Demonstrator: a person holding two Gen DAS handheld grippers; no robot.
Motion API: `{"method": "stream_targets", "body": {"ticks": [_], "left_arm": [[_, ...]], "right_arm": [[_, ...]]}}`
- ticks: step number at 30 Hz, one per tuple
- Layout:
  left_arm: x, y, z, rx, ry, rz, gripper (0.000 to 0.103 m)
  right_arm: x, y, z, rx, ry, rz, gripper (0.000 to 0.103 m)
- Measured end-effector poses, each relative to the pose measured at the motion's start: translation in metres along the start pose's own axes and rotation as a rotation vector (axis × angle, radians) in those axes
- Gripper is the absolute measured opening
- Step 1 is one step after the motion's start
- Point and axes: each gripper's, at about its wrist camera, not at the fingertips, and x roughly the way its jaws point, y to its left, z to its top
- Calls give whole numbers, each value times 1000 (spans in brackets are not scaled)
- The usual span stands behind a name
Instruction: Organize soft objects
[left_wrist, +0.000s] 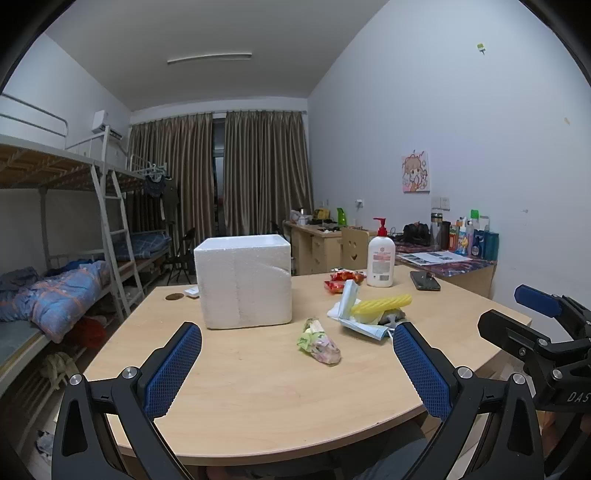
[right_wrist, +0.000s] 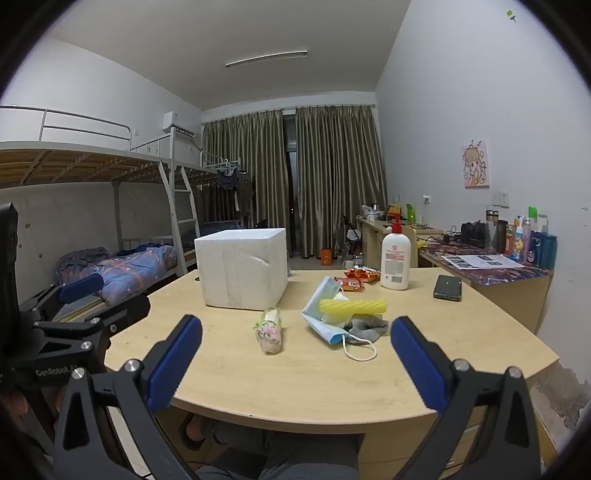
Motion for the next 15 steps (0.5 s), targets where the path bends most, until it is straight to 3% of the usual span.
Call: {"method": "stream_targets", "body": {"ticks": [15], "left_arm": [[2, 0, -1, -4, 5, 3, 103]], "right_arm": [[1, 0, 1, -4, 3, 0, 103]]}}
